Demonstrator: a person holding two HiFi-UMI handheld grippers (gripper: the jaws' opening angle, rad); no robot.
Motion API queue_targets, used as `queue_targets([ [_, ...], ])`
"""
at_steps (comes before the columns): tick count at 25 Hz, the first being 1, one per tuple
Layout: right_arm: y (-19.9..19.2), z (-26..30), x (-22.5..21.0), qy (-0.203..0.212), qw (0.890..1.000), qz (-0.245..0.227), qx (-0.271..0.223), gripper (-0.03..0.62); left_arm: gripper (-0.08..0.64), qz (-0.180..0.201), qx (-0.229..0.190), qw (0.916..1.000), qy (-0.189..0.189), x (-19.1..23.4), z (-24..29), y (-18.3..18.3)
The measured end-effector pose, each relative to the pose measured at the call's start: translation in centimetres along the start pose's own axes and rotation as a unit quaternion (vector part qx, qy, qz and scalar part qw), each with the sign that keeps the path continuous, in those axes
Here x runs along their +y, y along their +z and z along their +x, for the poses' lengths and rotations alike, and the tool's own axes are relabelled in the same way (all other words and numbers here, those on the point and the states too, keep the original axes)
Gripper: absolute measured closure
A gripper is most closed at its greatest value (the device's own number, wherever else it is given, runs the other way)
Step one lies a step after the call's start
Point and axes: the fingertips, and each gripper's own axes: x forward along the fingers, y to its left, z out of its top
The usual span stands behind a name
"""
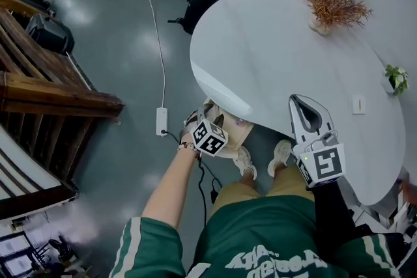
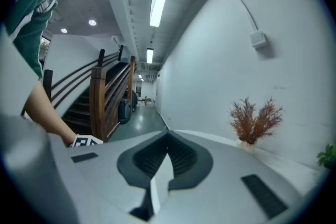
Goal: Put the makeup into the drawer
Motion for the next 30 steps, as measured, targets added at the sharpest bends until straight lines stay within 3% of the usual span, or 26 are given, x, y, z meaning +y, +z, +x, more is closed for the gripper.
queue_targets([
  [4,2.4,0.5,0.9,0.011,1.000,-0.012,-0.023,0.589,0.336,-0.051,-0.065,0.9948,0.059,3.5,-5.7,3.1],
  [9,5.5,1.3,1.4,0.013,0.998,-0.021,-0.053,0.589,0.295,-0.097,-0.159,0.9738,0.131,7.7,-13.6,7.4],
  [13,7.8,1.5,1.6,0.015,0.997,-0.032,-0.072,0.589,0.290,-0.119,-0.228,0.9489,0.182,10.0,-20.1,10.8],
  [17,9.5,1.5,2.3,0.017,0.995,-0.039,-0.086,0.589,0.290,-0.157,-0.280,0.9185,0.231,12.0,-26.0,12.3],
  [20,10.4,1.4,2.5,0.014,0.995,-0.046,-0.092,0.589,0.290,-0.186,-0.309,0.8978,0.252,12.7,-29.1,12.8],
  [23,11.3,1.3,2.7,0.011,0.994,-0.050,-0.099,0.589,0.293,-0.204,-0.332,0.8825,0.264,13.0,-31.5,13.5],
  [26,12.1,1.2,2.9,0.009,0.993,-0.053,-0.109,0.589,0.299,-0.201,-0.351,0.8721,0.275,13.1,-33.6,14.4],
  [30,12.1,0.7,2.9,0.003,0.993,-0.054,-0.105,0.589,0.319,-0.193,-0.356,0.8748,0.266,12.5,-34.1,15.3],
])
